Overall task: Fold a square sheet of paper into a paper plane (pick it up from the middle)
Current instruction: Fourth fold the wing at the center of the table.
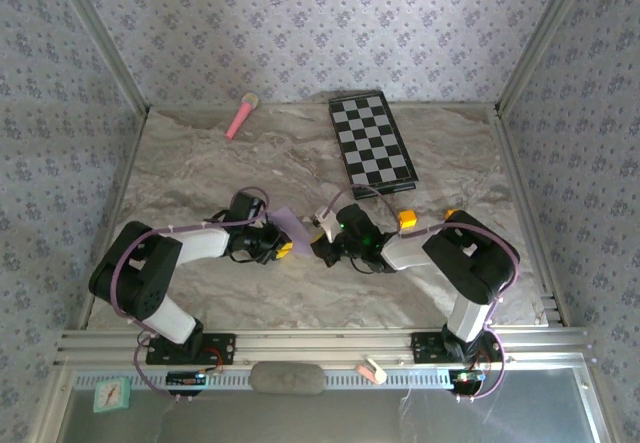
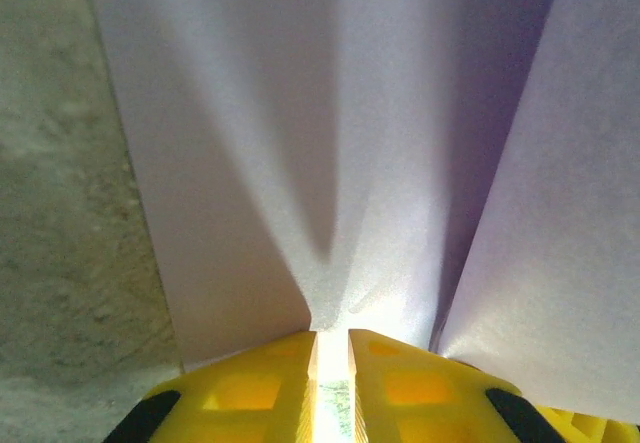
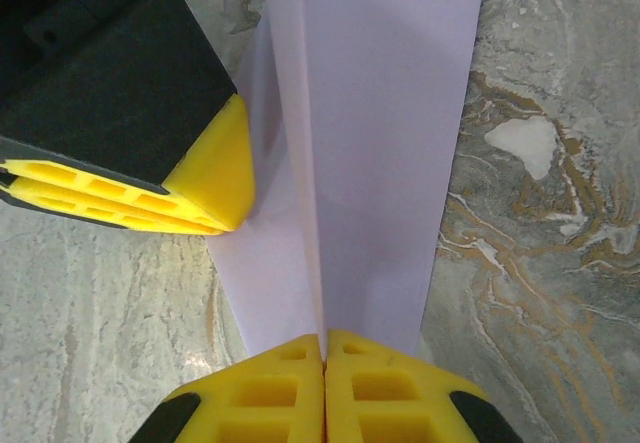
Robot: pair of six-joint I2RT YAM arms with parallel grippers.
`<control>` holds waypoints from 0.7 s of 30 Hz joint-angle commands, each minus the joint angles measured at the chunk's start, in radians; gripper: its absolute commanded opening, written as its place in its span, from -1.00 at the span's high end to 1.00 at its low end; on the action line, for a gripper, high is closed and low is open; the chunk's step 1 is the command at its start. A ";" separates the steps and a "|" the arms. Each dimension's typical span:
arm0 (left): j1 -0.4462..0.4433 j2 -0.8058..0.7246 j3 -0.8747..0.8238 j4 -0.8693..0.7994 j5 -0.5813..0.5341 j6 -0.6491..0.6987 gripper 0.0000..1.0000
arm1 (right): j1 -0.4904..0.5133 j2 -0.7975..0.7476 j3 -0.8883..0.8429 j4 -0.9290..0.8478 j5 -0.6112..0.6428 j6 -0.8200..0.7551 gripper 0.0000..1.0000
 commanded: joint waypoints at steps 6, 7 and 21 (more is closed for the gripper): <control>-0.007 0.013 0.031 -0.059 -0.015 0.035 0.67 | -0.026 0.036 -0.002 0.027 -0.120 0.118 0.87; -0.005 0.012 0.031 -0.061 -0.015 0.037 0.67 | -0.027 0.039 -0.001 0.029 -0.127 0.126 0.88; -0.007 -0.051 0.065 -0.135 -0.062 0.102 0.63 | -0.041 0.065 0.032 -0.009 -0.183 0.285 0.90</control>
